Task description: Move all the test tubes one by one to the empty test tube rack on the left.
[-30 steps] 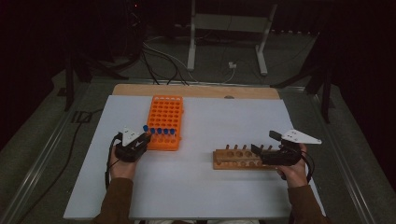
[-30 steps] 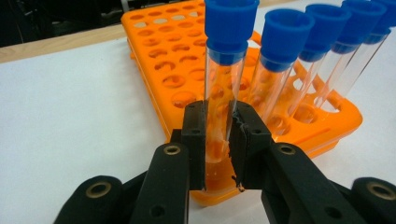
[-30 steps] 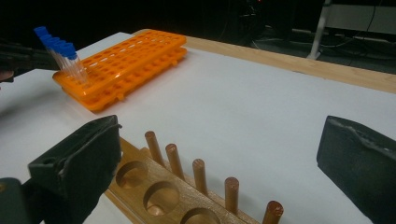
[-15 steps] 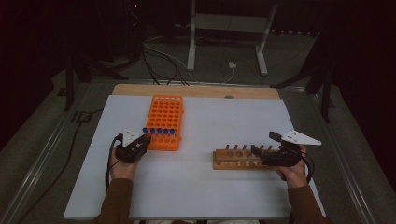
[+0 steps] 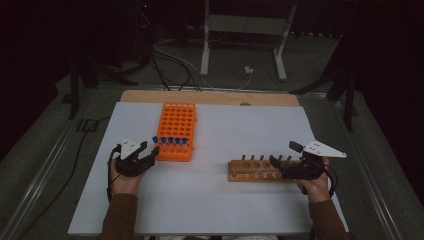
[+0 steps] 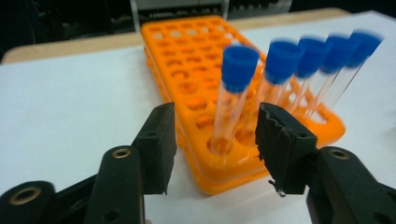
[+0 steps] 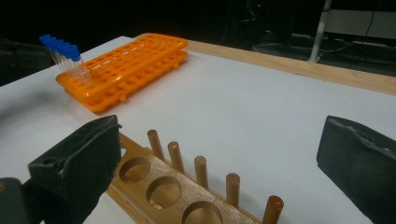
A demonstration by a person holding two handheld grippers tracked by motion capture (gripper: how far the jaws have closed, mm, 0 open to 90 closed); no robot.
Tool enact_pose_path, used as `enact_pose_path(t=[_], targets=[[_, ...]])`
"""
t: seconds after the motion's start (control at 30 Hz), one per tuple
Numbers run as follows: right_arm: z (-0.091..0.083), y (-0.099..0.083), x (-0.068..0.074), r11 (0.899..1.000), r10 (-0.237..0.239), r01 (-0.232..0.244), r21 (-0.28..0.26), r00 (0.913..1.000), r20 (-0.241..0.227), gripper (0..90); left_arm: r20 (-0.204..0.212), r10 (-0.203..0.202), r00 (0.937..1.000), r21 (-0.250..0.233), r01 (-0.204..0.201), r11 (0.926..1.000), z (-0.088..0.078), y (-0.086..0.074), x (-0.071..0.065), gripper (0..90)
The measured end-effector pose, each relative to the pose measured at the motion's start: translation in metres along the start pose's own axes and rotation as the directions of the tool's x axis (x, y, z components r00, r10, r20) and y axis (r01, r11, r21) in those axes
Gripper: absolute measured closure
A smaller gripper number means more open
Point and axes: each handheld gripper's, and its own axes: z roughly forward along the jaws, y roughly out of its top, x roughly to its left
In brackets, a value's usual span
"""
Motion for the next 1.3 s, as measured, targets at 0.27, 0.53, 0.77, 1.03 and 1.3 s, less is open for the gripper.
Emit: enact_pose_path(t=[0.27, 0.53, 0.77, 1.03, 1.3], targets=[[-0.001, -0.003, 0.001, 1.000, -0.001, 0.001, -0.009, 1.0000, 0.002, 0.0, 0.020, -0.017, 0.9997, -0.100, 0.019, 0.9948, -0.026, 0.004, 0.005, 35.2], [-0.005, -0.008, 0.000, 0.999, 0.008, -0.007, -0.034, 0.9999, 0.010, 0.0, -0.015, -0.012, 0.9998, -0.140, 0.010, 0.9901, -0.046, 0.001, 0.007, 18.3], [-0.008, -0.011, 0.001, 0.998, 0.001, 0.001, -0.064, 0.9998, 0.020, 0.0, -0.010, -0.015, 0.9998, -0.153, 0.014, 0.9881, -0.059, -0.006, 0.008, 10.9], [-0.006, -0.013, 0.010, 0.995, -0.066, 0.069, -0.075, 0.9970, 0.039, 0.0, -0.025, -0.031, 0.9992, -0.184, 0.026, 0.9825, -0.068, -0.009, 0.010, 2.0], [-0.011, -0.014, 0.003, 0.994, -0.052, 0.056, -0.099, 0.9976, 0.045, 0.0, -0.059, -0.027, 0.9979, -0.196, 0.015, 0.9804, -0.070, -0.010, 0.011, 0.7]])
